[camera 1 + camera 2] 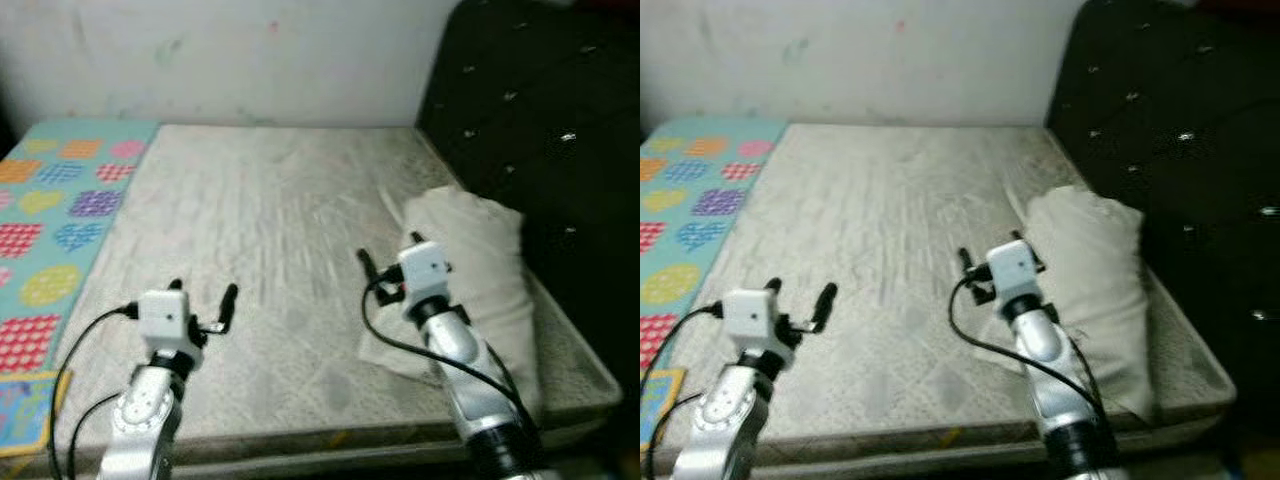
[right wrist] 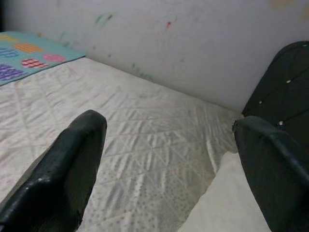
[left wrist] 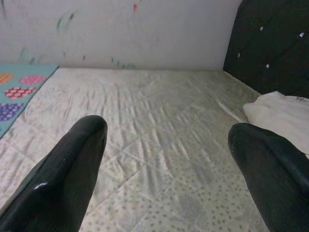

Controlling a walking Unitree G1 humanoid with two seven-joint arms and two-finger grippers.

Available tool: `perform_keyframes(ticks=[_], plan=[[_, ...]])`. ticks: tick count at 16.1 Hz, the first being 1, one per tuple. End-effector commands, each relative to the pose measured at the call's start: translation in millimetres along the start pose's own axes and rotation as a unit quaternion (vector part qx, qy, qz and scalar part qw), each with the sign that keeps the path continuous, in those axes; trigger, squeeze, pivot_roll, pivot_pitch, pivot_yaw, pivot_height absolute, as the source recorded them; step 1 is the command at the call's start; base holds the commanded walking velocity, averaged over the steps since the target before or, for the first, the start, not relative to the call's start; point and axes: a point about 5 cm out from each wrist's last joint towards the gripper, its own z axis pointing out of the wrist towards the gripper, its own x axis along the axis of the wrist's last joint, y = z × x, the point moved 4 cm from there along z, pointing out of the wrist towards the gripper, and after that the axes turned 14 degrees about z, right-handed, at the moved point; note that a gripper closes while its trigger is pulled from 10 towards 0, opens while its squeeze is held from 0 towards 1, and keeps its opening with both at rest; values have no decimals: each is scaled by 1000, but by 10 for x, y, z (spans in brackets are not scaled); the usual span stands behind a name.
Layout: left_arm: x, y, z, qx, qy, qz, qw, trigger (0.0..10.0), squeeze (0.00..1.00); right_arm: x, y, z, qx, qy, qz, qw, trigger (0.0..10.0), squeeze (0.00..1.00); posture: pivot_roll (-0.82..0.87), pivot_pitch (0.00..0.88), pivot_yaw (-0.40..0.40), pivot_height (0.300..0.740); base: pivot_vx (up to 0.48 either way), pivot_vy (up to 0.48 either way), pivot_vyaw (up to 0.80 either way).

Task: Clean up the room

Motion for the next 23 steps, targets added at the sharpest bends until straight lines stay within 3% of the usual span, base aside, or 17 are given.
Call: perform_keyframes(ticks=[1,10,18,23], plan=[[47,39,28,-2,7,-1,1000,10000,0,59,75,7,-5,8,-7,1000,10000,0,-128,0,-13,740,0,-461,0],[45,32,30,1,6,3,1000,10000,0,53,49,4,2,8,-15,1000,10000,0,-126,0,-14,740,0,-442,0],[33,-16,28,16,2,-3,1000,10000,0,46,44,5,3,7,-12,1000,10000,0,-125,0,-13,740,0,0,0],[-22,-162,-26,45,-10,8,999,10000,0,-3,3,-11,22,-8,-3,1000,10000,0,-114,0,-14,740,0,0,0]])
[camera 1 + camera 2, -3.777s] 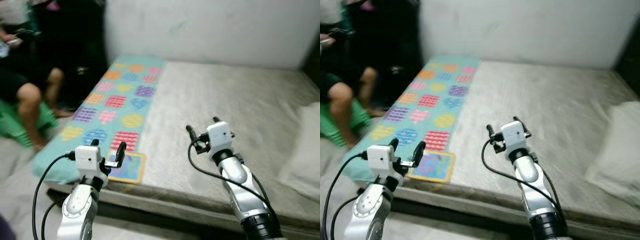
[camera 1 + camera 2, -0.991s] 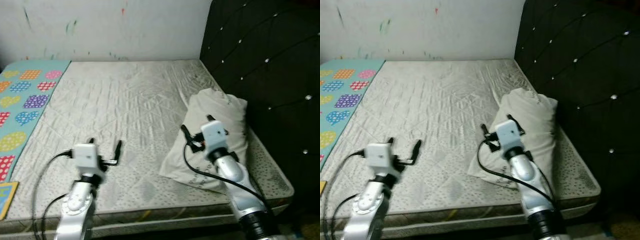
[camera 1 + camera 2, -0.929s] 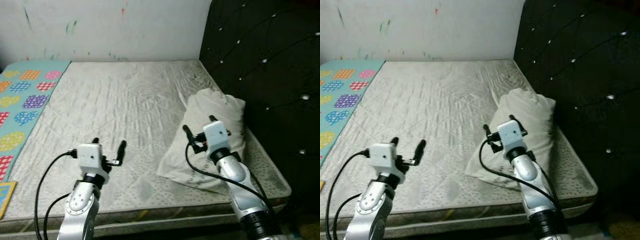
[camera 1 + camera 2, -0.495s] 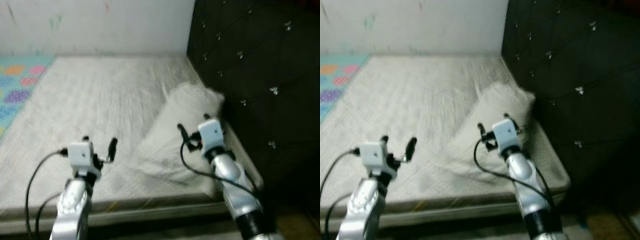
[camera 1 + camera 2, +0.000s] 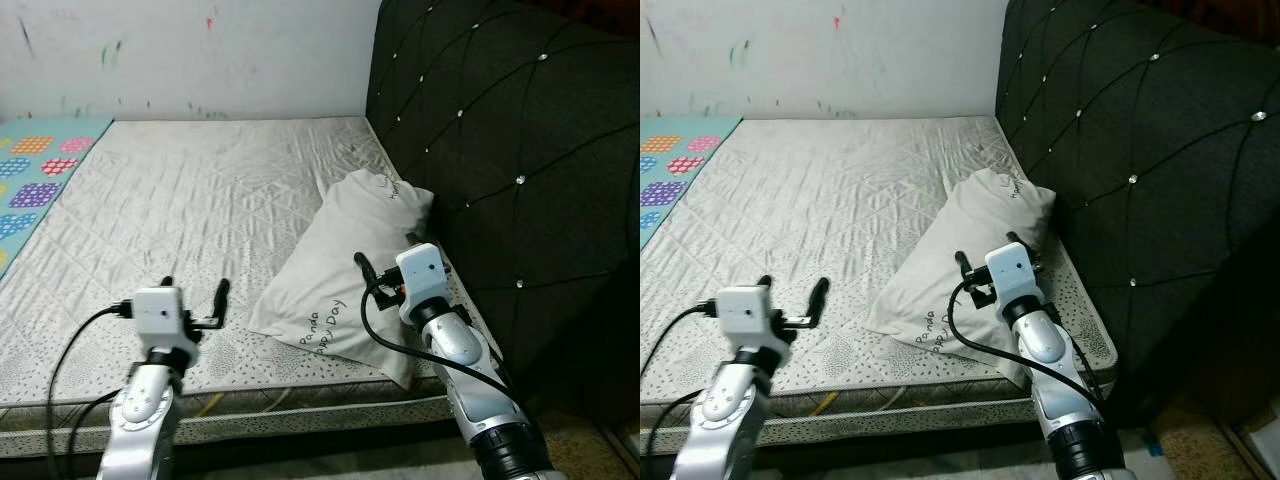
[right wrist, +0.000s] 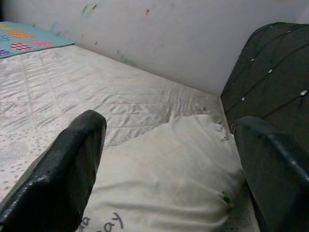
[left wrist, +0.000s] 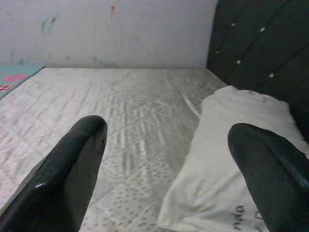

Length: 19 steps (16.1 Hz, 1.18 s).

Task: Clean up the room

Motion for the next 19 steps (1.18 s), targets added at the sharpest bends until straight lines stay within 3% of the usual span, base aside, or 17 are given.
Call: perform_keyframes(ticks=[1,3,6,10,19], plan=[[-16,-106,-67,14,-5,9,1000,10000,0,22,-67,-6,29,-4,5,1000,10000,0,-110,0,-16,740,0,0,0],[-104,-228,-225,25,-21,18,999,10000,0,4,-177,-67,75,-15,5,997,10000,0,-97,0,-21,740,0,0,0],[-185,-268,-380,33,-35,20,999,10000,0,-48,-189,-123,89,-26,17,996,10000,0,-88,0,-31,740,0,0,0],[-58,-143,-299,3,-3,13,1000,10000,0,11,-239,-81,102,-18,7,995,10000,0,-92,0,-34,740,68,0,342],[-56,-106,-290,-8,-3,12,1000,10000,0,-8,-188,-112,92,-21,5,996,10000,0,-99,0,-28,740,305,0,53]])
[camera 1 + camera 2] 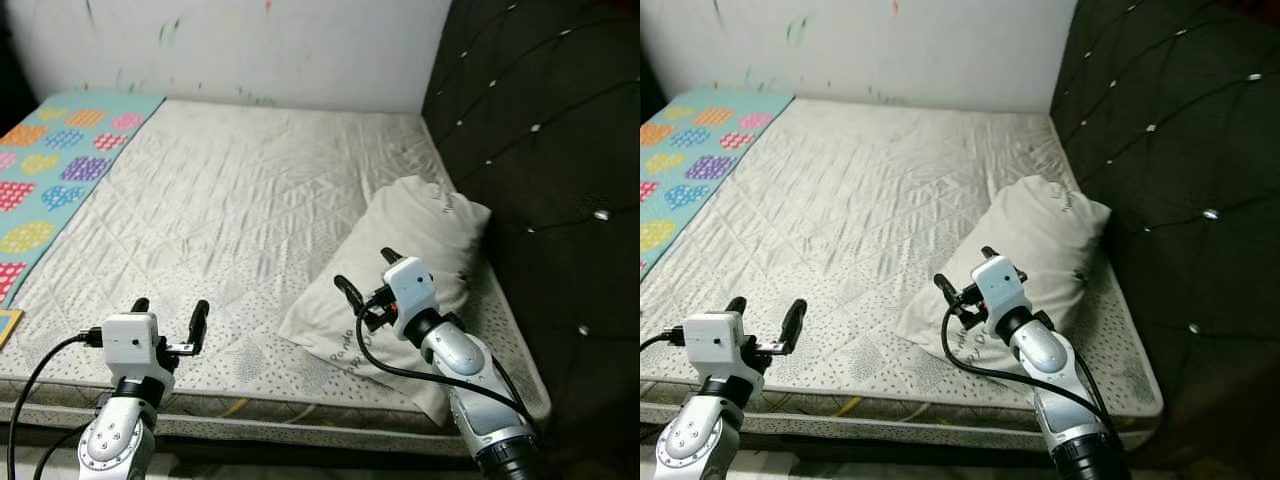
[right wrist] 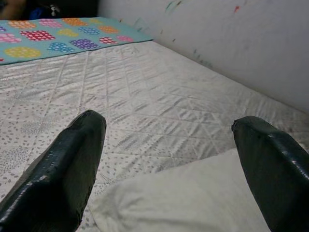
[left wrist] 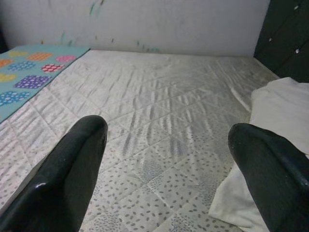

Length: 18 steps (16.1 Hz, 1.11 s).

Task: Clean up the room

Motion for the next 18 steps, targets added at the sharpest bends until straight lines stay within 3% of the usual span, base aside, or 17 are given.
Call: perform_keyframes(ticks=[1,5,12,16,18], plan=[[34,20,16,-6,5,1,1000,10000,0,65,12,-4,-1,10,-2,1000,10000,0,-99,0,-28,740,311,0,0],[29,27,41,-6,3,1,1000,10000,0,60,24,2,-1,9,-4,1000,10000,0,-98,0,-27,740,291,0,0],[10,32,91,1,-3,-2,1000,10000,0,57,18,25,4,10,-10,1000,10000,0,-93,0,-33,740,0,0,0],[-33,54,149,5,-16,11,1000,10000,0,33,-105,126,40,-16,-28,999,10000,0,10,0,-153,740,0,0,0],[-53,-35,105,31,-16,11,999,10000,0,26,-206,203,73,-24,-37,996,10000,0,44,0,-197,740,0,0,0]])
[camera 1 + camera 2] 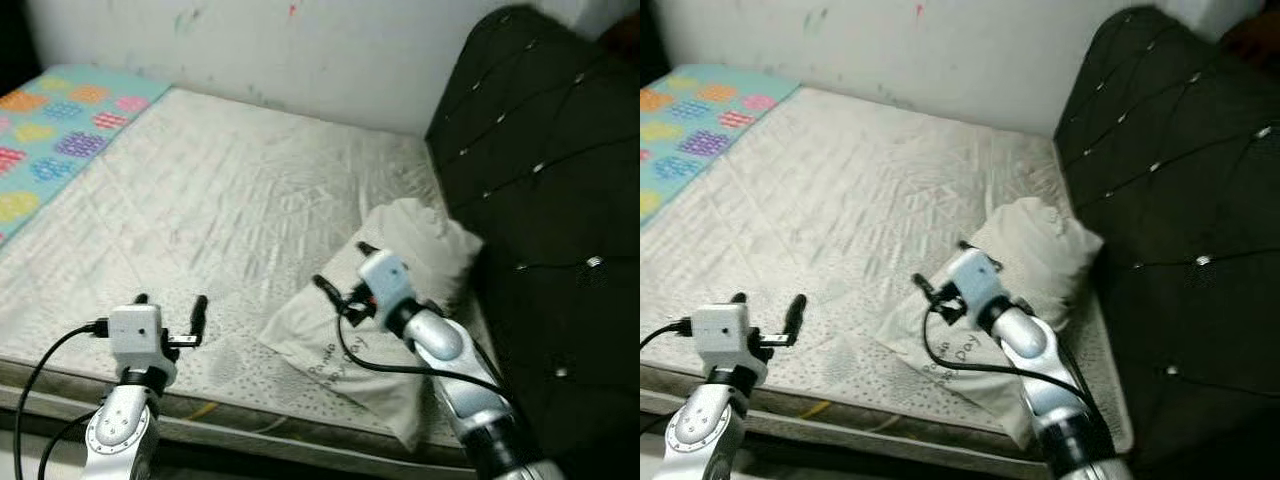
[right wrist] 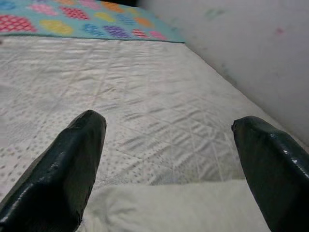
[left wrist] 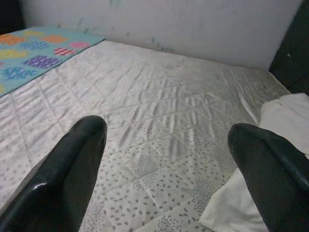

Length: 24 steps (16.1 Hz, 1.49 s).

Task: Clean up the room

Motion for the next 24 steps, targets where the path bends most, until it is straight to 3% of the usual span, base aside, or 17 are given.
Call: perform_keyframes(ticks=[1,7,12,14,19,23,24], plan=[[-39,-44,-34,17,-5,0,1000,10000,0,-49,4,18,9,-13,-4,1000,10000,0,48,0,-199,740,0,0,0],[-154,-229,-248,85,-25,-13,996,10000,0,44,32,242,17,-1,-4,1000,10000,0,97,0,-181,740,0,0,0],[-75,-66,-17,24,-12,-3,1000,10000,0,51,165,156,-43,28,12,999,10000,0,-21,0,-67,740,0,0,0],[-4,120,183,-20,-1,-4,1000,10000,0,-28,190,22,-70,34,14,997,10000,0,-97,0,-15,740,0,0,0],[100,448,376,-76,15,-14,997,10000,0,-54,336,-195,-121,39,13,992,10000,0,-212,0,54,740,0,0,0],[67,430,358,-68,13,-11,998,10000,0,-46,318,-242,-140,46,22,989,10000,0,-212,0,57,740,0,0,0],[37,417,354,-65,9,-14,998,10000,0,-56,376,-278,-171,47,25,984,10000,0,-211,0,54,740,0,0,0]])
